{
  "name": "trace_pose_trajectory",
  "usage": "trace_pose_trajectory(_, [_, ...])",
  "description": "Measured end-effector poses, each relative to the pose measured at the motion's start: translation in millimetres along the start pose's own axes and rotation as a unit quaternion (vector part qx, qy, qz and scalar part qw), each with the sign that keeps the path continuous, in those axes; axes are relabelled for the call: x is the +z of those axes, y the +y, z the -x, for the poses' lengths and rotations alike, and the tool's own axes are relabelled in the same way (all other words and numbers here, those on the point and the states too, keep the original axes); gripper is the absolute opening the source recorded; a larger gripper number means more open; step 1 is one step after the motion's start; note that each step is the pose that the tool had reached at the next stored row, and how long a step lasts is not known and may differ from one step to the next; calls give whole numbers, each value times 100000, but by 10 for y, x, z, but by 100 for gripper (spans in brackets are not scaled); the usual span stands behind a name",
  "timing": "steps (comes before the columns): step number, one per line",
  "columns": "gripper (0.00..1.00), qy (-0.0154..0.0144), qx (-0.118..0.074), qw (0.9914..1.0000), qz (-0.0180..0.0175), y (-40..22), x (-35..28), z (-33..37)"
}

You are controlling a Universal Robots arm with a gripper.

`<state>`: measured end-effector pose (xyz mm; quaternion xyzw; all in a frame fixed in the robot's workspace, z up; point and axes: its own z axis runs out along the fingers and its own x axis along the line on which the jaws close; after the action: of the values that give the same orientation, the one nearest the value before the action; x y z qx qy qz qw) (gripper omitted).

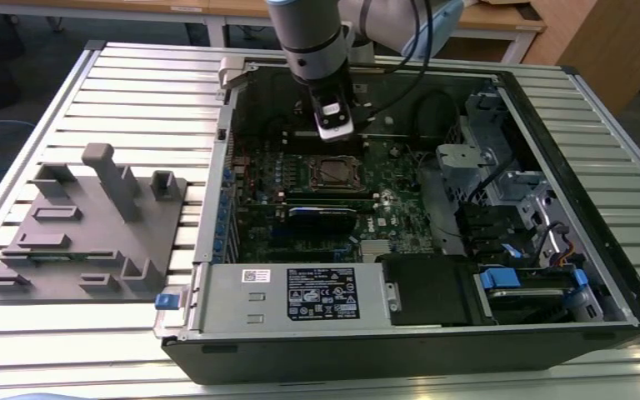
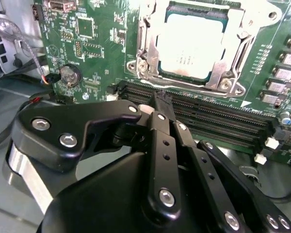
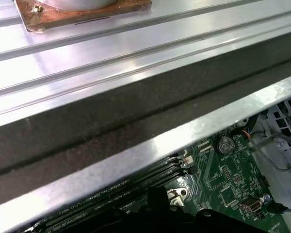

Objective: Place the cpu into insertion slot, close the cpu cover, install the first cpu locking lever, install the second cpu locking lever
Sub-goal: 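Install the first cpu locking lever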

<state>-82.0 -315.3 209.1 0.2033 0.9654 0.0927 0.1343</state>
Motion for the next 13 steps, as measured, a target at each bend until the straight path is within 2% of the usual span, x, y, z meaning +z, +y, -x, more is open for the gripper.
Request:
trace_pose_trajectory(2, [10,280,-120,99996,-807,2,2,6])
trace_pose_trajectory(4, [10,590,-284,99980,-1877,5,4,12])
trace_pose_trajectory(6, [10,1128,-440,99946,-3056,9,7,22])
trace_pose_trajectory(9, [10,1783,-766,99847,-5173,14,11,34])
trace_pose_trajectory(13, [10,2404,-1271,99637,-8068,20,16,48])
